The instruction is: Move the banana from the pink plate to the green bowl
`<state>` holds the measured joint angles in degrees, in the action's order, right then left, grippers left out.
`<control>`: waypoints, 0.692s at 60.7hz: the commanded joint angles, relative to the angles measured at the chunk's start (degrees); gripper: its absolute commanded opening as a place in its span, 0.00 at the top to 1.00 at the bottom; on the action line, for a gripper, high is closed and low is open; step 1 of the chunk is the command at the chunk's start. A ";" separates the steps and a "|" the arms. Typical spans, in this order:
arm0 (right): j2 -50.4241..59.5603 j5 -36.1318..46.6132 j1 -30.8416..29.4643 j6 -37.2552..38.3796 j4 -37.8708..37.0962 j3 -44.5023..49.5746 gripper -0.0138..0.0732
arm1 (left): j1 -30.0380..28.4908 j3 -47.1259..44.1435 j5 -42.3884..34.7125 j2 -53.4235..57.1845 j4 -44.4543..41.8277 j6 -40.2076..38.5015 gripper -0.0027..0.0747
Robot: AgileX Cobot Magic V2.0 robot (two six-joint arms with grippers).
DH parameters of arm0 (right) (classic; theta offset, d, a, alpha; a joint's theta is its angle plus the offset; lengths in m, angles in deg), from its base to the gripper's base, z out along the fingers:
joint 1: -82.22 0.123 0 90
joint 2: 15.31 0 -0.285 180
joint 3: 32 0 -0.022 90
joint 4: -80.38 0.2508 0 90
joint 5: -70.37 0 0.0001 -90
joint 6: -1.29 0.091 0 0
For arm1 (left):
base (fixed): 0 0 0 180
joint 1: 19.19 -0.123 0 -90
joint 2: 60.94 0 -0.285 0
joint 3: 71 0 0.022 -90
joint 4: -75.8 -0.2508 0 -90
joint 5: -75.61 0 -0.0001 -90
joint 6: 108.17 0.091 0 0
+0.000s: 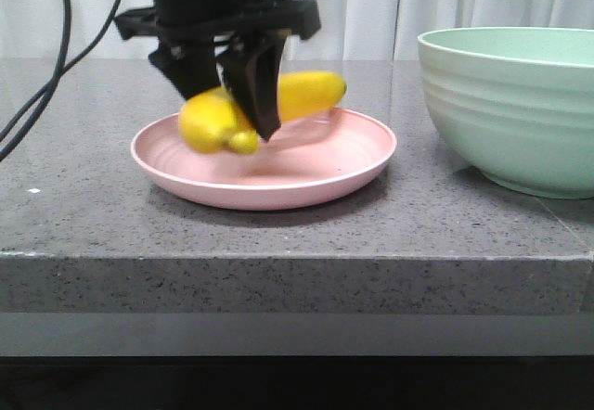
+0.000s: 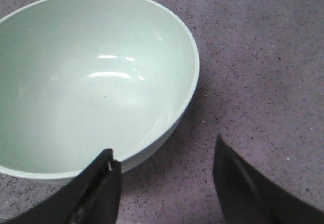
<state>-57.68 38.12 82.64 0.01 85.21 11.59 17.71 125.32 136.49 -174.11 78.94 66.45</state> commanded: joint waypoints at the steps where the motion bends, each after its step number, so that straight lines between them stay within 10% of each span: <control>1: -0.45 4.38 -0.26 -0.27 -0.35 -1.72 0.35 | 0.40 3.97 -1.75 5.09 0.19 -0.05 0.71; 42: -0.45 4.39 -0.26 -0.27 1.18 -1.85 0.34 | 0.40 -17.49 -27.96 29.29 -0.73 2.17 0.71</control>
<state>-57.68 38.32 82.64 0.01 85.35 11.59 17.71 110.66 117.79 -149.21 77.89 67.82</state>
